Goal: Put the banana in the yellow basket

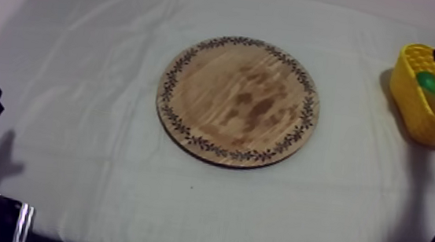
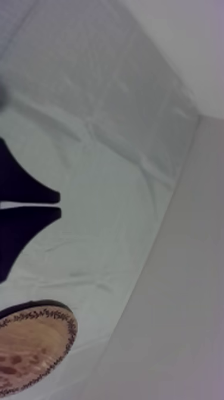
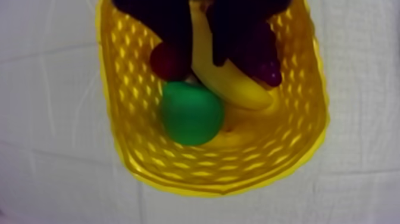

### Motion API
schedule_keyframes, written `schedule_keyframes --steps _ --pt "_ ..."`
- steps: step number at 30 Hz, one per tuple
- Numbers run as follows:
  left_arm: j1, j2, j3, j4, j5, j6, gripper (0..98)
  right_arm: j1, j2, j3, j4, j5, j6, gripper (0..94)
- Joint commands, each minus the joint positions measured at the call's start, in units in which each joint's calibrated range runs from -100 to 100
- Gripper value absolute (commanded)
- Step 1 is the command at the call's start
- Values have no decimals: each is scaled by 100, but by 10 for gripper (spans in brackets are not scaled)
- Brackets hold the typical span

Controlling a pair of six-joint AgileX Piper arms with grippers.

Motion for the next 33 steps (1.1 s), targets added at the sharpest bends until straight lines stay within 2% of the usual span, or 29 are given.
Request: schedule_keyframes --steps 1,6,11,20,33 --pt "-1 3 4 2 2 0 1 7 -683 523 -14 -182 -27 35" --pt "-1 3 4 2 2 0 1 113 -2176 1860 -330 -626 158 12" --pt "-1 3 4 2 2 0 1 141 -3738 3179 -693 -686 447 8" --pt "-1 3 4 2 2 0 1 -93 -6110 4767 -859 -219 551 7" --pt "-1 3 4 2 2 0 1 -759 -8830 6038 -549 169 -128 7"
